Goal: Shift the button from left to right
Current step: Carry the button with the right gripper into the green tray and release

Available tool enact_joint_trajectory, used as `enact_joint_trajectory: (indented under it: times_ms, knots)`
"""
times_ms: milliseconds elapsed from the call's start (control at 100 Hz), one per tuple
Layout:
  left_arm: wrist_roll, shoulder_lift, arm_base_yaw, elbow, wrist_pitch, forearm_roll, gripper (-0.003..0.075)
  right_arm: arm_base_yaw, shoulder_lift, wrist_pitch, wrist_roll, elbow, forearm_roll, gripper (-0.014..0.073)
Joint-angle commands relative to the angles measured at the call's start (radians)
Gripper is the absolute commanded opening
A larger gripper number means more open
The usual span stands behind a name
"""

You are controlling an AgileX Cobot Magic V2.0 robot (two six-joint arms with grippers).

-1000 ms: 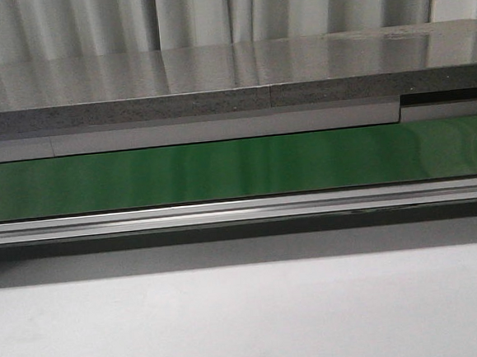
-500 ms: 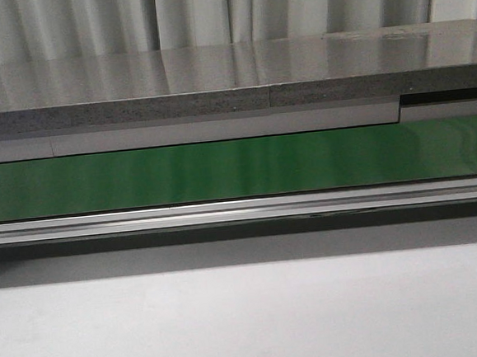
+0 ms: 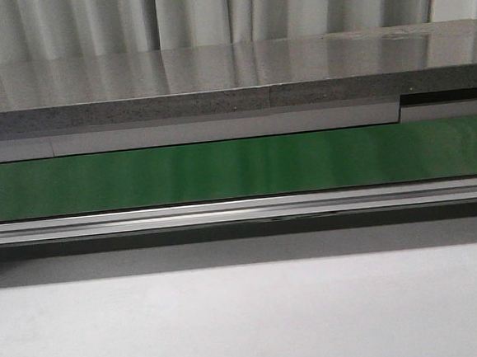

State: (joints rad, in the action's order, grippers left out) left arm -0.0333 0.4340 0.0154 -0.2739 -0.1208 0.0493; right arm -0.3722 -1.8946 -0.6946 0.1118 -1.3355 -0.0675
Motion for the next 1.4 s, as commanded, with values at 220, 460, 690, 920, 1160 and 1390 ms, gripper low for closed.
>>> enact_joint_trajectory:
  times_ms: [220, 460, 690, 920, 1160, 1390]
  knots:
    - [0.003, 0.004, -0.008, -0.03, 0.076, 0.01, -0.002, -0.006, 0.005, 0.002, 0.01, -0.03, 0.01, 0.0361]
    - [0.003, 0.004, -0.008, -0.03, 0.076, 0.01, -0.002, -0.006, 0.005, -0.001, 0.005, -0.03, 0.01, 0.0505]
    - [0.003, 0.004, -0.008, -0.03, 0.076, 0.01, -0.002, -0.006, 0.048, 0.018, -0.005, -0.031, 0.011, 0.0505]
    - [0.003, 0.004, -0.008, -0.03, 0.076, 0.01, -0.002, 0.008, 0.163, 0.092, -0.015, -0.031, 0.122, 0.05]
    - [0.003, 0.004, -0.008, -0.03, 0.076, 0.01, -0.002, 0.101, 0.327, 0.186, -0.014, 0.001, 0.154, 0.0498]
    - [0.003, 0.004, -0.008, -0.03, 0.076, 0.01, -0.002, 0.231, 0.542, 0.302, -0.014, 0.159, 0.154, 0.0498]
